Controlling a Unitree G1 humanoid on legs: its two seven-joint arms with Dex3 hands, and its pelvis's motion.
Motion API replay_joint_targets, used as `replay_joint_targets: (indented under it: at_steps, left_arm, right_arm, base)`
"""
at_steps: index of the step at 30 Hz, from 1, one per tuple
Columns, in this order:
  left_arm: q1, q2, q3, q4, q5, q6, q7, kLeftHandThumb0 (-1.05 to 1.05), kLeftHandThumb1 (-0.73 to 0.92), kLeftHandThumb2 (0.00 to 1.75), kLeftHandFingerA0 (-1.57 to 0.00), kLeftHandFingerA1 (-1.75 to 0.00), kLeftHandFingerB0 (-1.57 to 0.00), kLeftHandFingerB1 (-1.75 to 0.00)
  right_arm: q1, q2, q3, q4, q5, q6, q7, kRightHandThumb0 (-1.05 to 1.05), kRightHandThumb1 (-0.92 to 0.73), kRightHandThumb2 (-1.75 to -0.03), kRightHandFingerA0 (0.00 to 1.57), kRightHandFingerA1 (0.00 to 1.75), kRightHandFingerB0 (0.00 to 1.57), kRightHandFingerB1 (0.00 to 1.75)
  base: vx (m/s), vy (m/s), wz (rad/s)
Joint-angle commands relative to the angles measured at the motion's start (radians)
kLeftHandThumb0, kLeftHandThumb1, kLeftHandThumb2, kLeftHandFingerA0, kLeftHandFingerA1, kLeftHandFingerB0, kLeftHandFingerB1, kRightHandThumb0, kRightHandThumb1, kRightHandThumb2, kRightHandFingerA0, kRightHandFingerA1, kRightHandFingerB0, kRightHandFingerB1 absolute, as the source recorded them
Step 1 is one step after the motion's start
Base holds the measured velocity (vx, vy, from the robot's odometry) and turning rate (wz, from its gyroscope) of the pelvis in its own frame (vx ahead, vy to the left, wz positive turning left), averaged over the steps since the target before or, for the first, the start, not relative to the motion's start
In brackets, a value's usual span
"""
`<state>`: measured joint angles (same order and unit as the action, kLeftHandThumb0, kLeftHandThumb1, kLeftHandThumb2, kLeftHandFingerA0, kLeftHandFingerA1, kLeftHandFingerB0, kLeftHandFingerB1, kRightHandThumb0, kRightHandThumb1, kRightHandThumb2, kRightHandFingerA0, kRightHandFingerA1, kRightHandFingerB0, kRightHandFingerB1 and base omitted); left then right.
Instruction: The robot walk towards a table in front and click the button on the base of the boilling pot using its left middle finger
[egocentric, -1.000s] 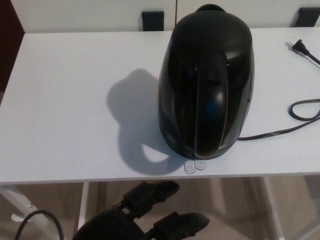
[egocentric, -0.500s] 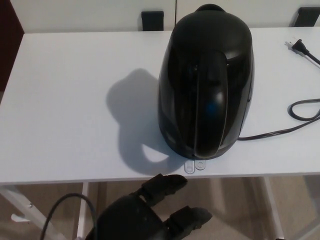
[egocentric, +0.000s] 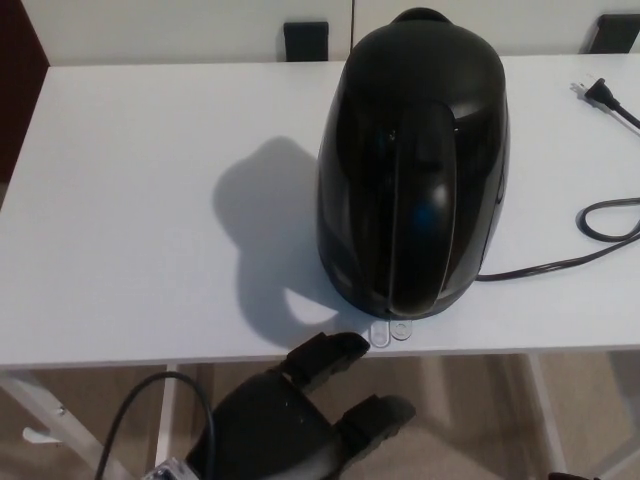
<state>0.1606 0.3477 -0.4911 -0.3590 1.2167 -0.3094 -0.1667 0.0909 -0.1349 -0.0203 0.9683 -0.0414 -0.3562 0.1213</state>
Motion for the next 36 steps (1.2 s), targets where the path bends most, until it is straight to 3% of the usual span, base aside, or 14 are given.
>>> replay_joint_targets:
  at_steps: [1, 15, 16, 17, 18, 28, 29, 30, 31, 36]
  left_arm:
    - [-0.016, 0.001, -0.013, -0.006, 0.024, 0.038, -0.013, -0.83, 0.61, 0.96, -0.34, -0.49, -0.08, -0.33]
    - [-0.122, -0.048, -0.075, 0.110, 0.048, 0.051, 0.038, -0.86, 0.62, 0.96, -0.40, -0.49, -0.12, -0.39]
    - [-0.127, -0.051, -0.078, 0.117, 0.045, 0.053, 0.033, -0.86, 0.63, 0.97, -0.39, -0.50, -0.12, -0.39]
    - [-0.131, -0.052, -0.082, 0.124, 0.045, 0.056, 0.037, -0.86, 0.62, 0.97, -0.40, -0.50, -0.12, -0.39]
    - [-0.137, -0.053, -0.085, 0.135, 0.044, 0.059, 0.044, -0.86, 0.62, 0.97, -0.40, -0.50, -0.12, -0.39]
    - [-0.173, -0.061, -0.104, 0.192, 0.042, 0.081, 0.051, -0.85, 0.61, 0.96, -0.40, -0.50, -0.10, -0.39]
    - [-0.178, -0.061, -0.107, 0.196, 0.045, 0.084, 0.053, -0.86, 0.62, 0.97, -0.40, -0.50, -0.10, -0.39]
    - [-0.180, -0.059, -0.109, 0.199, 0.048, 0.086, 0.056, -0.86, 0.62, 0.97, -0.40, -0.50, -0.10, -0.39]
    - [-0.182, -0.060, -0.110, 0.198, 0.043, 0.086, 0.051, -0.86, 0.62, 0.96, -0.40, -0.50, -0.11, -0.39]
    - [-0.193, -0.065, -0.121, 0.204, 0.047, 0.085, 0.062, -0.85, 0.60, 0.94, -0.42, -0.50, -0.12, -0.39]
  right_arm:
    - [-0.002, -0.019, 0.001, -0.009, -0.011, 0.018, -0.008, -0.13, -0.40, -0.86, 0.48, 0.64, 0.19, 0.51]
    - [-0.003, -0.016, 0.003, -0.040, -0.010, 0.026, 0.003, -0.17, -0.40, -0.86, 0.49, 0.65, 0.20, 0.51]
    - [-0.002, -0.016, 0.002, -0.043, -0.008, 0.028, 0.004, -0.20, -0.57, -0.56, 0.56, 0.49, 0.30, 0.37]
    - [-0.001, -0.015, 0.001, -0.047, -0.005, 0.031, 0.007, -0.20, -0.58, -0.56, 0.56, 0.49, 0.29, 0.37]
    - [0.001, -0.014, -0.001, -0.051, -0.002, 0.033, 0.012, -0.17, -0.40, -0.86, 0.48, 0.64, 0.18, 0.51]
    - [-0.007, -0.013, -0.005, -0.040, 0.002, 0.026, 0.024, -0.18, -0.40, -0.86, 0.49, 0.65, 0.18, 0.51]
    - [-0.010, -0.013, -0.005, -0.036, 0.002, 0.025, 0.026, -0.21, -0.58, -0.57, 0.57, 0.53, 0.27, 0.38]
    - [-0.011, -0.012, -0.006, -0.032, 0.003, 0.022, 0.026, -0.21, -0.58, -0.57, 0.57, 0.53, 0.27, 0.38]
    - [-0.012, -0.011, -0.008, -0.029, 0.006, 0.017, 0.029, -0.19, -0.39, -0.86, 0.50, 0.66, 0.18, 0.51]
    - [-0.015, -0.010, -0.013, -0.018, 0.005, 0.001, 0.030, -0.20, -0.39, -0.86, 0.48, 0.65, 0.18, 0.51]
  base:
    - [0.00, 0.000, 0.00]
    - [0.00, 0.000, 0.00]
    - [0.00, 0.000, 0.00]
    - [0.00, 0.000, 0.00]
    - [0.00, 0.000, 0.00]
    - [0.00, 0.000, 0.00]
    - [0.00, 0.000, 0.00]
    - [0.00, 0.000, 0.00]
    - [0.00, 0.000, 0.00]
    - [0.00, 0.000, 0.00]
